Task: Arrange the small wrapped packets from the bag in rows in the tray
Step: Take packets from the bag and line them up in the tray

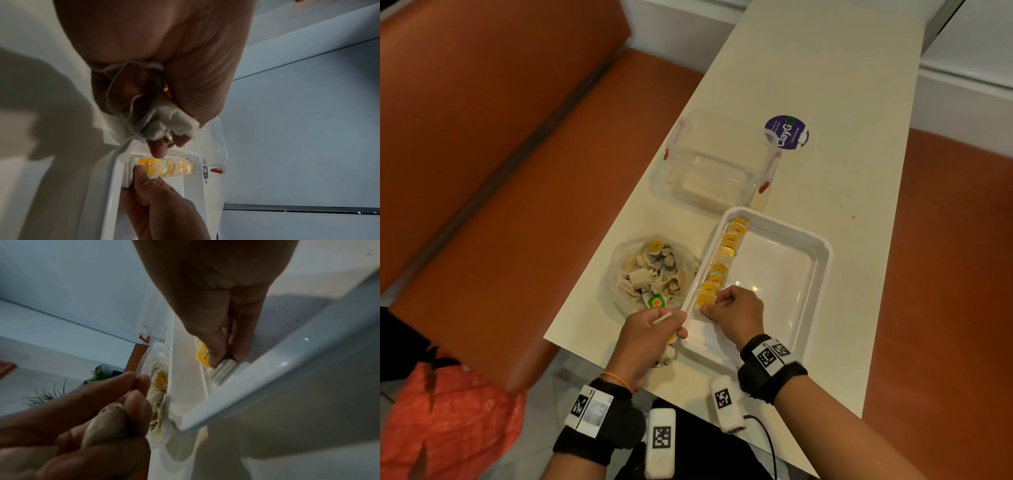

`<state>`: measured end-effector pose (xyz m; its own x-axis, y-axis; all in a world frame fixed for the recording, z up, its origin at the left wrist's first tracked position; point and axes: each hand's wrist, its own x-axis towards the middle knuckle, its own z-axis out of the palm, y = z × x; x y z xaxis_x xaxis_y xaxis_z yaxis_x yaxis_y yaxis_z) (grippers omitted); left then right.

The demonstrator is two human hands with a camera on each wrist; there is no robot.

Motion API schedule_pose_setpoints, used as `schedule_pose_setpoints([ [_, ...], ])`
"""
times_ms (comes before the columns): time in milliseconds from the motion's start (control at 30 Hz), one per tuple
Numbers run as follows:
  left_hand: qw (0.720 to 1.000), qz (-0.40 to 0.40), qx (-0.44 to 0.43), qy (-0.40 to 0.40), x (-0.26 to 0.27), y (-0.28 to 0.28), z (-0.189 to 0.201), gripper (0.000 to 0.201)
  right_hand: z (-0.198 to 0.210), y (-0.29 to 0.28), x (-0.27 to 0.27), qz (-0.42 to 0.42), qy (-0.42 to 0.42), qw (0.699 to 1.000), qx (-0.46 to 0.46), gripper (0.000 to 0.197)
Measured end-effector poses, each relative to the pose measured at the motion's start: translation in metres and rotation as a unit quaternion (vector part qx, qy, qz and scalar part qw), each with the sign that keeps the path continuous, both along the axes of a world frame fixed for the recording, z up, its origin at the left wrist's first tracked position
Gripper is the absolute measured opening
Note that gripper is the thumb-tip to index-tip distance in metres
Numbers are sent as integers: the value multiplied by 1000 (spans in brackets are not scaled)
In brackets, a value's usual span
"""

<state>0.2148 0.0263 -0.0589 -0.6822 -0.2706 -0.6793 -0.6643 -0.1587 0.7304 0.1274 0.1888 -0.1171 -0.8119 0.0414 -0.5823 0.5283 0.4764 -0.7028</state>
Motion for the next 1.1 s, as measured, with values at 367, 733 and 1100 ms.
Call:
schedule_pose_setpoints([
  [367, 1000, 1, 1, 3, -1, 1, 5, 15, -3, 3, 11, 78, 68, 994, 35, 50],
  [733, 1000, 4, 5, -3, -4, 3, 12, 14, -2, -3, 3, 72, 49, 996, 24, 43],
  [1100, 996, 16, 83, -1, -10, 2, 34, 43, 79, 16, 8, 137, 71, 986, -60, 24],
])
